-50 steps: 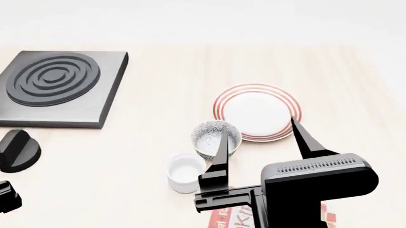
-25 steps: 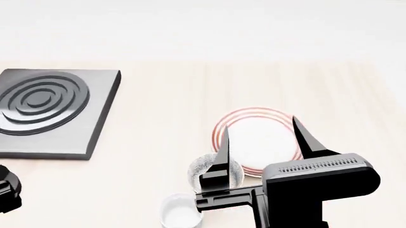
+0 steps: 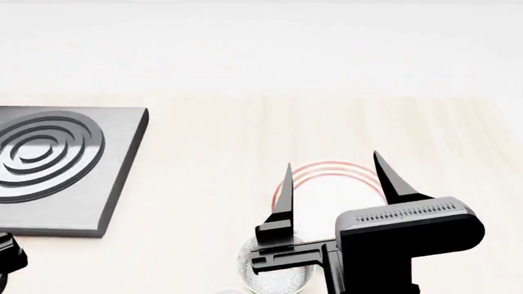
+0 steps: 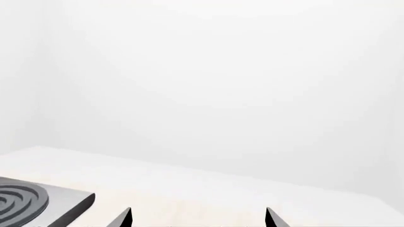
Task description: Pick the akita bowl between the plate and the ramekin and place it on the plate.
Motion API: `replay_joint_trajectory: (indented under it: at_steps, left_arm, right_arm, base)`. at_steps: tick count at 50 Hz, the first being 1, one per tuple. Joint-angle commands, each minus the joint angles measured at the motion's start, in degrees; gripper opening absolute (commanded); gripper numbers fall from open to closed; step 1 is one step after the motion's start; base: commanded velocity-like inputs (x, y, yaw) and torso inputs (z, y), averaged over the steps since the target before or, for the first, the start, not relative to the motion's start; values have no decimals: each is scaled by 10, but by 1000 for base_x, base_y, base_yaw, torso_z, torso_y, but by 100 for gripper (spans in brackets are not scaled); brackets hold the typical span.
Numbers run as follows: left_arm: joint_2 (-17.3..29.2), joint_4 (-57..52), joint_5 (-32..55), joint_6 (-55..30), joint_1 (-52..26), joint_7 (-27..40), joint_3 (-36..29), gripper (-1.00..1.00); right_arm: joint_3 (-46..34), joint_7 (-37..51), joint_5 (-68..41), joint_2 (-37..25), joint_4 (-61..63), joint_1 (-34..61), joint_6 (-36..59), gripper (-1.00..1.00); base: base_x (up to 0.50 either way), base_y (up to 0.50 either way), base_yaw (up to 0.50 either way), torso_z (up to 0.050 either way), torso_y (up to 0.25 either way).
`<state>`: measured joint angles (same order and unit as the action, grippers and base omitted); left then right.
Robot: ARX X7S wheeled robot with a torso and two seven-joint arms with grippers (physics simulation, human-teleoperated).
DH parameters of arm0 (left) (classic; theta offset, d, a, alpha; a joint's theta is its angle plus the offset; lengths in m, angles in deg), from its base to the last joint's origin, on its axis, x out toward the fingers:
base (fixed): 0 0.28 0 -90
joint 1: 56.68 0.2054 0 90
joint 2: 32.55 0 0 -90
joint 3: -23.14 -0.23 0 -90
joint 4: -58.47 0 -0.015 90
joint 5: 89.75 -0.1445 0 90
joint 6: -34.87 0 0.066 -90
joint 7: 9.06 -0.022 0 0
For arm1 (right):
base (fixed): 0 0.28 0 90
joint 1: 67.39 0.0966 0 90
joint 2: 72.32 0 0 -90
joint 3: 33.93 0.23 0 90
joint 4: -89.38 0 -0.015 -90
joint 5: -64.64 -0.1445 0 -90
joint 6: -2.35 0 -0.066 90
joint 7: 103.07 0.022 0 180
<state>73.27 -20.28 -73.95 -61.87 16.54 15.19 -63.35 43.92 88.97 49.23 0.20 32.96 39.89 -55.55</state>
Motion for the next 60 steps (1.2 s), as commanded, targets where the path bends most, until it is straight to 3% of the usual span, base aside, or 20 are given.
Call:
replay_joint_trajectory:
  at_steps: [1, 10, 16, 26, 33, 41, 47, 49, 60]
  left_arm:
    - [-10, -7, 4, 3, 5, -21, 13, 100]
    - [-9, -5, 5, 4, 5, -20, 11, 100]
    - [-9, -4, 8, 3, 3, -18, 14, 100]
    - [-9, -4, 9, 3, 3, -16, 12, 100]
    - [-8, -2, 9, 5, 3, -15, 11, 100]
    - [-9, 5, 8, 11, 1, -15, 9, 100]
    - [-8, 8, 9, 8, -2, -11, 9, 100]
    - [-8, 10, 9, 7, -4, -10, 9, 100]
    - [-8, 9, 9, 8, -2, -8, 7, 100]
  right_arm:
    - [8, -15, 10, 8, -11, 0, -12, 100]
    - [20, -17, -14, 15, -9, -1, -7, 100]
    - [10, 5, -12, 18, -35, 18, 64, 100]
    - [34, 3, -47, 32, -44, 20, 67, 100]
    - [9, -4, -42, 22, -58, 33, 86, 100]
    - [37, -4, -58, 43, -90, 21, 43, 100]
    - [47, 2, -75, 51, -110, 26, 65, 100]
    - [42, 7, -94, 46, -109, 36, 131, 100]
    - [77, 13, -127, 75, -164, 48, 127, 100]
  base:
    - [301, 0, 0, 0, 0]
    - [263, 0, 0, 0, 0]
    - [0, 0, 0, 0, 0]
    - [0, 0, 0, 0, 0]
    - [0, 0, 0, 0, 0]
    - [0, 0, 0, 0, 0]
    - [0, 0, 0, 0, 0]
    - [0, 0, 0, 0, 0]
    - [0, 0, 0, 0, 0]
